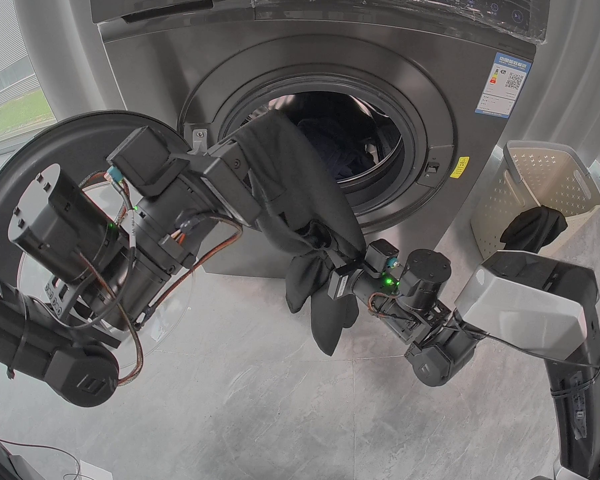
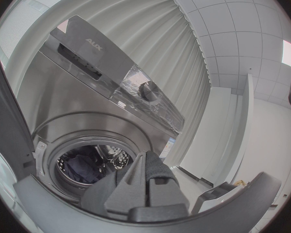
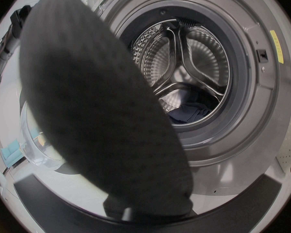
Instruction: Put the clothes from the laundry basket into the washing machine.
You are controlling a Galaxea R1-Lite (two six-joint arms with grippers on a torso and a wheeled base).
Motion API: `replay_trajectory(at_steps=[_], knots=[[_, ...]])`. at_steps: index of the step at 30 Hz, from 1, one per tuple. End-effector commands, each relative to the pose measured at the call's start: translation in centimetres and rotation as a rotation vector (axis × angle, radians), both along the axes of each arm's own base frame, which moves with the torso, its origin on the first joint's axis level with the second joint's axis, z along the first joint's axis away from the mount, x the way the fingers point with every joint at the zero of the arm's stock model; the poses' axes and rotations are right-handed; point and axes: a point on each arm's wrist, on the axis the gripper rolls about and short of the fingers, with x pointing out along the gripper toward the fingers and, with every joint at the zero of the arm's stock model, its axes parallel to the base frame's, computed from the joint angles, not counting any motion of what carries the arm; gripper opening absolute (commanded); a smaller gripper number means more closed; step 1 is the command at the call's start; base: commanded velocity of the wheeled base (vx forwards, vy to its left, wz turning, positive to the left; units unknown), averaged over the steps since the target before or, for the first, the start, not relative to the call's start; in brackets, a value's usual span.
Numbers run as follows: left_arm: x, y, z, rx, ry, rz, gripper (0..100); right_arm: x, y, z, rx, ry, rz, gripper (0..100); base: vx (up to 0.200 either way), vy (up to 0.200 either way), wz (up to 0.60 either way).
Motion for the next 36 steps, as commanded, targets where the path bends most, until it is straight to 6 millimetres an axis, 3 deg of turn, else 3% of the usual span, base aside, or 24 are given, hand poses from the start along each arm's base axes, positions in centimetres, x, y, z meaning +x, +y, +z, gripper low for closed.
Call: replay_trajectory(at_steps=[1,5,9,10,11,17,24,25,29,30,36], knots=[[1.5,1.9,-1.0,0.028,0.034,0.084,0,-2.1,-1.9,4.3,0.026,-0.037,-0.009,0,0.0,0.0,0.0],[2.3,2.9,-4.3,0.097,0.127,0.12,0,-4.3,-3.8,8.7,0.064,-0.099,-0.017,0,0.0,0.0,0.0],[3.2,3.1,-7.3,0.167,0.212,0.151,0,-6.0,-4.9,10.8,0.08,-0.126,-0.016,0,0.0,0.0,0.0],[3.2,3.1,-7.3,0.167,0.212,0.151,0,-6.0,-4.9,10.8,0.08,-0.126,-0.016,0,0.0,0.0,0.0],[3.8,3.2,-9.0,0.21,0.256,0.165,0,-6.9,-5.1,11.3,0.085,-0.127,-0.009,0,0.0,0.0,0.0],[5.1,2.3,-13.0,0.301,0.343,0.164,0,-8.4,-5.3,12.0,0.093,-0.127,0.01,0,0.0,0.0,0.0],[6.3,1.8,-13.7,0.302,0.341,0.181,0,-8.6,-5.2,12.0,0.096,-0.127,0.013,0,0.0,0.0,0.0],[6.2,1.8,-13.7,0.302,0.344,0.179,100,-8.5,-5.3,12.0,0.096,-0.127,0.01,0,0.0,0.0,0.0],[5.5,2.0,-14.6,0.329,0.381,0.171,100,-8.4,-5.5,12.2,0.099,-0.134,0.004,0,0.0,0.0,0.0],[4.3,2.4,-16.1,0.381,0.441,0.155,100,-8.3,-5.5,12.3,0.102,-0.138,0.001,0,0.0,0.0,0.0],[1.5,2.7,-18.8,0.531,0.506,0.062,100,-8.2,-5.5,12.3,0.103,-0.139,-0.001,0,0.0,0.0,0.0]])
